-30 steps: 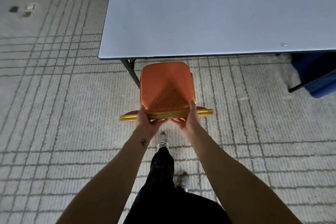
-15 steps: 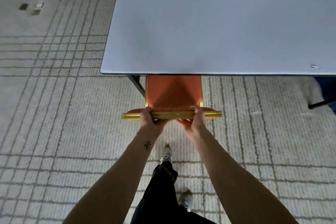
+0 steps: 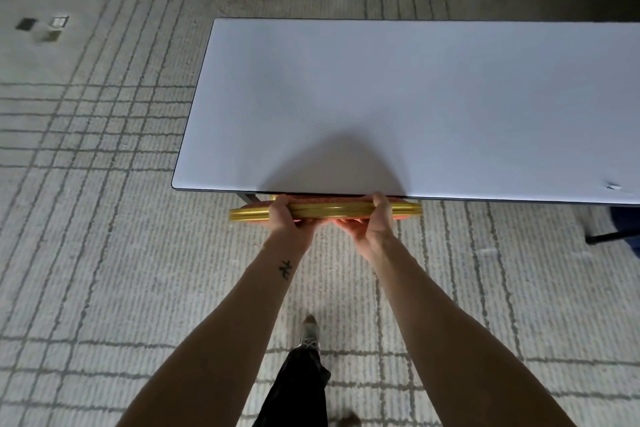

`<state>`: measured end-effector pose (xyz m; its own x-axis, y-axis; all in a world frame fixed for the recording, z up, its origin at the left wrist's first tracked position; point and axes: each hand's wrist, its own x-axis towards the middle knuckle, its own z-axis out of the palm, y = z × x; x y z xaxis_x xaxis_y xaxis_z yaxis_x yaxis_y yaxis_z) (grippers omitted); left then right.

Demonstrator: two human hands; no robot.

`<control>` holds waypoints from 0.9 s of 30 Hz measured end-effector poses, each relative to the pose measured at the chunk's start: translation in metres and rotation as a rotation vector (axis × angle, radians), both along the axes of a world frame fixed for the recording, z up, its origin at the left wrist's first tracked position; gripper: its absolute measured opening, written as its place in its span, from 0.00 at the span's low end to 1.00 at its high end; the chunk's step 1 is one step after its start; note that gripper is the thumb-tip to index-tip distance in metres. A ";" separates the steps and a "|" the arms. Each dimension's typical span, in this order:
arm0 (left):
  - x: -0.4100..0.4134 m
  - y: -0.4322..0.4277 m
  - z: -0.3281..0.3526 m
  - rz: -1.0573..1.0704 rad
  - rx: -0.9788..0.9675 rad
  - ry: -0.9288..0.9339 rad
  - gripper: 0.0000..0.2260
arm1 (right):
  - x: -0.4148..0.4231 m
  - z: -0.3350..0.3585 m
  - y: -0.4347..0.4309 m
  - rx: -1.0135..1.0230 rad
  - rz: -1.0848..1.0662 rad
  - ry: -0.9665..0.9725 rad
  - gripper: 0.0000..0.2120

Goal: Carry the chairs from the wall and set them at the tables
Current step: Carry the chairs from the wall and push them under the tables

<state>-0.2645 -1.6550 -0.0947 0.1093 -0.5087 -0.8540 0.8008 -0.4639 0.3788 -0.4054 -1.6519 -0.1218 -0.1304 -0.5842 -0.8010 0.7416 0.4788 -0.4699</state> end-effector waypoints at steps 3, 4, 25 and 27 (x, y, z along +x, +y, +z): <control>0.002 -0.019 -0.004 0.063 0.040 0.022 0.21 | 0.007 -0.004 -0.015 0.040 -0.050 0.033 0.19; 0.004 -0.021 -0.005 0.077 0.051 0.029 0.21 | 0.010 -0.005 -0.016 0.056 -0.062 0.044 0.21; 0.021 0.024 -0.011 -0.402 -0.074 -0.066 0.31 | -0.014 0.019 0.027 0.009 0.241 -0.036 0.23; 0.027 0.033 -0.005 -0.504 -0.043 -0.104 0.36 | -0.015 0.024 0.043 0.024 0.285 -0.015 0.27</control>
